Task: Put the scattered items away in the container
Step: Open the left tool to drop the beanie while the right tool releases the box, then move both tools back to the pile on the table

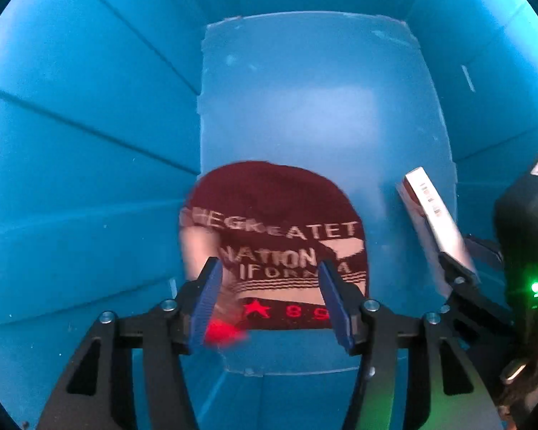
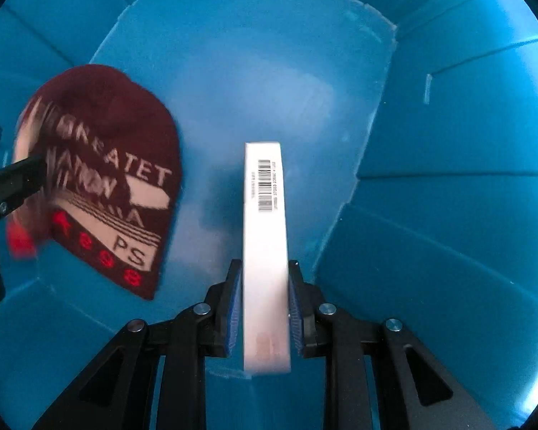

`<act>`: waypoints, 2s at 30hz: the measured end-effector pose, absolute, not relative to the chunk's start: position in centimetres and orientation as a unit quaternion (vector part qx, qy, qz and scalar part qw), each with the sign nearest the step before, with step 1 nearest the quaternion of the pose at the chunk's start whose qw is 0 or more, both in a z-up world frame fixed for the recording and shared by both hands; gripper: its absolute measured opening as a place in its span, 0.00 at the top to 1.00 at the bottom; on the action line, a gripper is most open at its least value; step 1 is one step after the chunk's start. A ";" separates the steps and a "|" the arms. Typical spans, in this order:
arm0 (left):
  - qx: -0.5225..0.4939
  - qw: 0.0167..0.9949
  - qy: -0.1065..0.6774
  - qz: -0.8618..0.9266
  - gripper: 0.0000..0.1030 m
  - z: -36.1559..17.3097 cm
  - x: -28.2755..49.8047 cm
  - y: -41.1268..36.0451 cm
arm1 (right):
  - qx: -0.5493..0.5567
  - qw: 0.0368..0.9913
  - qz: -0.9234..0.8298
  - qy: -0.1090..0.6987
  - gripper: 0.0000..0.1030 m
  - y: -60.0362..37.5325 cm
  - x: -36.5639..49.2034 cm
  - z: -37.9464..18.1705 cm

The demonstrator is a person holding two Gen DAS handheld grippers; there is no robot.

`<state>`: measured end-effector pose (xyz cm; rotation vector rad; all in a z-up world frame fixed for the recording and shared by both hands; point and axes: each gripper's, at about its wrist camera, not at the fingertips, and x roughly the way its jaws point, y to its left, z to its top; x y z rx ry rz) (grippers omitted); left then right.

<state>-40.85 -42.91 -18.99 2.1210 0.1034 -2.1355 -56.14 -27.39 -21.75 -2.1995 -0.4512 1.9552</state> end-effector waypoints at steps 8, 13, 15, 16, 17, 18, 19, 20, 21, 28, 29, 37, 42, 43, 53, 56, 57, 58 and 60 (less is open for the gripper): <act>0.695 0.073 0.037 -0.715 0.47 -18.2 -41.0 -43.2 | -0.736 0.085 0.655 -0.149 0.21 -28.1 -55.9 -21.2; 0.687 0.084 0.039 -0.720 0.47 -17.8 -41.2 -43.5 | -0.741 0.075 0.651 -0.147 0.03 -28.9 -55.6 -21.1; 0.680 0.093 0.043 -0.726 0.47 -17.2 -41.2 -43.9 | -0.744 0.073 0.647 -0.151 0.02 -27.4 -56.1 -21.2; 0.676 0.099 0.046 -0.729 0.47 -16.9 -41.2 -44.1 | -0.745 0.071 0.646 -0.153 0.02 -27.5 -56.0 -21.0; 0.671 0.103 0.048 -0.733 0.47 -16.5 -41.1 -44.3 | -0.745 0.070 0.645 -0.156 0.02 -27.7 -55.9 -20.8; 0.665 0.107 0.050 -0.737 0.47 -16.0 -41.0 -44.5 | -0.744 0.068 0.646 -0.158 0.01 -27.8 -55.9 -20.5; 0.658 0.110 0.051 -0.743 0.47 -15.5 -40.9 -44.6 | -0.741 0.070 0.649 -0.160 0.01 -28.0 -55.8 -20.0; 0.652 0.112 0.051 -0.748 0.47 -14.8 -40.7 -44.7 | -0.737 0.071 0.653 -0.162 0.01 -28.2 -55.7 -19.3; 0.646 0.111 0.051 -0.753 0.47 -14.3 -40.6 -44.6 | -0.733 0.072 0.657 -0.163 0.01 -28.4 -55.5 -18.6; 0.584 0.102 0.031 -0.805 0.46 -8.0 -38.2 -43.8 | -0.702 0.040 0.690 -0.172 0.01 -29.7 -56.7 -13.2; 0.578 0.094 0.038 -0.810 0.46 -7.1 -37.7 -43.8 | -0.697 0.034 0.694 -0.179 0.01 -29.7 -56.3 -12.5; 0.495 0.063 0.063 -0.864 0.46 -0.5 -31.6 -43.9 | -0.638 -0.027 0.749 -0.177 0.01 -28.8 -51.7 -8.3; 0.431 0.060 0.064 -0.898 0.46 2.9 -28.1 -42.7 | -0.573 -0.066 0.804 -0.145 0.00 -28.1 -47.8 -3.4; 0.418 0.059 0.064 -0.904 0.46 3.6 -27.4 -42.3 | -0.558 -0.072 0.816 -0.135 0.00 -27.7 -46.8 -2.3; 0.315 0.020 0.048 -0.948 0.44 9.7 -22.5 -30.8 | -0.446 -0.065 0.892 -0.043 0.00 -17.4 -35.9 5.0; 0.272 0.003 0.043 -0.961 0.21 11.1 -20.6 -25.0 | -0.425 -0.036 0.904 -0.021 0.00 -11.7 -31.5 6.5; 0.258 0.000 0.040 -0.965 0.21 11.4 -20.1 -23.0 | -0.423 -0.024 0.906 -0.020 0.00 -9.9 -30.1 6.8; 0.245 -0.004 0.037 -0.969 0.20 11.5 -19.7 -20.8 | -0.421 -0.009 0.907 -0.019 0.00 -7.7 -28.7 6.9; 0.237 -0.018 0.040 -0.970 0.20 11.4 -19.3 -16.7 | -0.423 0.015 0.906 -0.015 0.00 -3.6 -26.1 6.7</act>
